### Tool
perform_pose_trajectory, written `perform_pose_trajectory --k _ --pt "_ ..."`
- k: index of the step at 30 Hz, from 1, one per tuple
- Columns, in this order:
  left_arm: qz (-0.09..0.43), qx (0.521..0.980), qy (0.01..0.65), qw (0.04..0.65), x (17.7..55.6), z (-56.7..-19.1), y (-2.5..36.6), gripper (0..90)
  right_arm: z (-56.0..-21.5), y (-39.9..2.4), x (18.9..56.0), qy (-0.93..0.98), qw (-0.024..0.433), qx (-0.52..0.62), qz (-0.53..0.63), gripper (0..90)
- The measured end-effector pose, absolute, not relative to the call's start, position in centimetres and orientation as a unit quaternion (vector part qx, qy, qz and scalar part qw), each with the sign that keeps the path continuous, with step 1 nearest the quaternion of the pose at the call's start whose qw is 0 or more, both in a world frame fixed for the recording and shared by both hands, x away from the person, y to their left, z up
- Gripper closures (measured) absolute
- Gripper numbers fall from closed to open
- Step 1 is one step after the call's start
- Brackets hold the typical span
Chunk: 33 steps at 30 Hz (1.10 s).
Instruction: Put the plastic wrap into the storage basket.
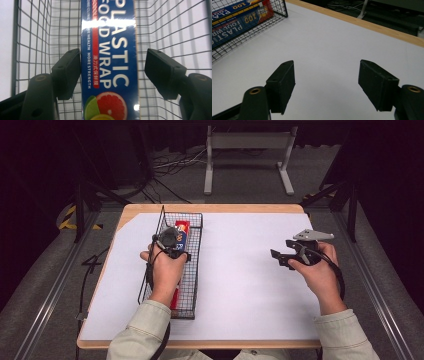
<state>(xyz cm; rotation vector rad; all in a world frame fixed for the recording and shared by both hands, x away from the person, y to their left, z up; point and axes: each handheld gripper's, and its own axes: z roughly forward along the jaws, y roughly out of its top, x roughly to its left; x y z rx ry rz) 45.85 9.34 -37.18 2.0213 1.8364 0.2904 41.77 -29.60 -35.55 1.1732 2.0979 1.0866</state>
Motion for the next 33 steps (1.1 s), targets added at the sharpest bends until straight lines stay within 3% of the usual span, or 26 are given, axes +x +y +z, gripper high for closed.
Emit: perform_pose_trajectory --k 16,24,33 --pt "0.128 0.755 0.605 0.217 46.5 -31.9 9.2 28.1 -35.6 -29.6 41.8 0.77 0.25 0.428 0.402 29.6" --pt "0.119 0.795 0.547 0.234 46.9 -29.9 9.3 23.5 -35.7 -29.7 41.7 0.772 0.245 0.427 0.402 29.1" --pt "0.126 0.831 0.452 0.297 47.6 -28.3 11.2 20.0 -36.0 -30.2 41.6 0.776 0.238 0.424 0.403 27.7"
